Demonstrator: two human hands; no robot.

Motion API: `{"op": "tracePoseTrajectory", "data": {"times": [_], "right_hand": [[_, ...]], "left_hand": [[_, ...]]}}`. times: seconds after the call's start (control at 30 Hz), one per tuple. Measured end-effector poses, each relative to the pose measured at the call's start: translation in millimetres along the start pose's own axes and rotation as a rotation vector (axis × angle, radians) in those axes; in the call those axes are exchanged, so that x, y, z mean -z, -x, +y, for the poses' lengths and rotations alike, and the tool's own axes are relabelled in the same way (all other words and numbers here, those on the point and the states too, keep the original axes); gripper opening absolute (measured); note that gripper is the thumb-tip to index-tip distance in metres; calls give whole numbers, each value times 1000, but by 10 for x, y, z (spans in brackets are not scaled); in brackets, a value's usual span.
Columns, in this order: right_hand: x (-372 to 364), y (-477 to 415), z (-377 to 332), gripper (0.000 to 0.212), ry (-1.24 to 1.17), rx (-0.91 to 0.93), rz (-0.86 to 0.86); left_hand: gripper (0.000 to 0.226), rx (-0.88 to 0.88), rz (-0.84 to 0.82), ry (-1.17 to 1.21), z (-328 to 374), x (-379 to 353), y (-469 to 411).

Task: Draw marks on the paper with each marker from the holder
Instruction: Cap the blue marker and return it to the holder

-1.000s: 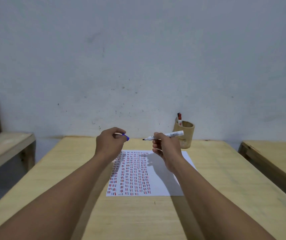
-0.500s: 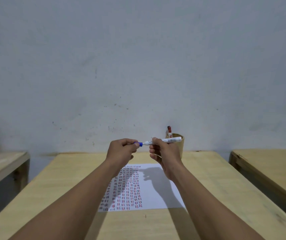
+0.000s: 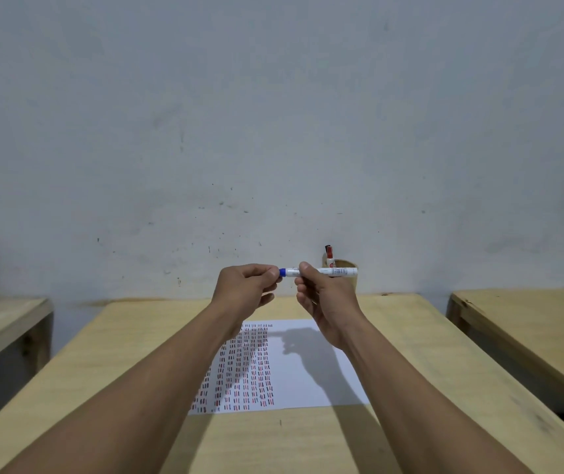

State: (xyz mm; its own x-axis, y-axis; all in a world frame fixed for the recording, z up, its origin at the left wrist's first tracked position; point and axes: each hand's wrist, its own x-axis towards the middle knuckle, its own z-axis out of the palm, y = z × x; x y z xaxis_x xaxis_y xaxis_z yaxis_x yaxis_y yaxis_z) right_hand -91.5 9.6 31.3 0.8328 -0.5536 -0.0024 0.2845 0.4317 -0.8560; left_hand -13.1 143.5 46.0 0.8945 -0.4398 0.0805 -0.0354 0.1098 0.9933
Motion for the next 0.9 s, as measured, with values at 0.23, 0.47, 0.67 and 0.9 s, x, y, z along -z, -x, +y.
{"op": "tracePoseTrajectory", "data": {"times": [0.23, 0.47, 0.67, 0.9], "right_hand": [[-131, 21, 10, 11, -120, -98, 61], [-264, 3, -87, 64, 31, 103, 228], [-34, -66, -238, 21, 829, 233, 125], [345, -442, -468, 17, 1020, 297, 182]], "left_hand": [[5, -78, 76, -16, 39, -41, 38], [14, -200, 170, -214, 164, -226, 59], [8, -300, 175, -314, 271, -425, -73], [19, -295, 164, -342, 53, -691, -439]]}}
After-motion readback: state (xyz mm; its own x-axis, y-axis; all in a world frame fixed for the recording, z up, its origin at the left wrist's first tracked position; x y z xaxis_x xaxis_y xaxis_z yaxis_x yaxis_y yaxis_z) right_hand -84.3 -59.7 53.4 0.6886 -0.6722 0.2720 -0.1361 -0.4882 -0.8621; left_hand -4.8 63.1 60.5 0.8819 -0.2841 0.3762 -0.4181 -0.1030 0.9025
